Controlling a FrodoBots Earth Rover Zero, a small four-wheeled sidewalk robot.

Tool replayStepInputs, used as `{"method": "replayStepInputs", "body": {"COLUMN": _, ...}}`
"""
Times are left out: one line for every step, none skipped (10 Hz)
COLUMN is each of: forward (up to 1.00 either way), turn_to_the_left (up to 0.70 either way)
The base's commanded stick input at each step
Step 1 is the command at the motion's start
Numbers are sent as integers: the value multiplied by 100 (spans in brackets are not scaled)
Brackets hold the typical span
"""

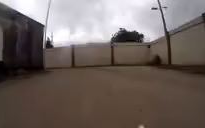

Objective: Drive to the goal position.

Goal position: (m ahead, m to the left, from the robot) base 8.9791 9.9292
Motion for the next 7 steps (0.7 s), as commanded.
{"method": "replayStepInputs", "body": {"forward": 30, "turn_to_the_left": 0}}
{"method": "replayStepInputs", "body": {"forward": 30, "turn_to_the_left": 0}}
{"method": "replayStepInputs", "body": {"forward": 30, "turn_to_the_left": 0}}
{"method": "replayStepInputs", "body": {"forward": 30, "turn_to_the_left": 0}}
{"method": "replayStepInputs", "body": {"forward": 30, "turn_to_the_left": 0}}
{"method": "replayStepInputs", "body": {"forward": 30, "turn_to_the_left": 0}}
{"method": "replayStepInputs", "body": {"forward": 30, "turn_to_the_left": 0}}
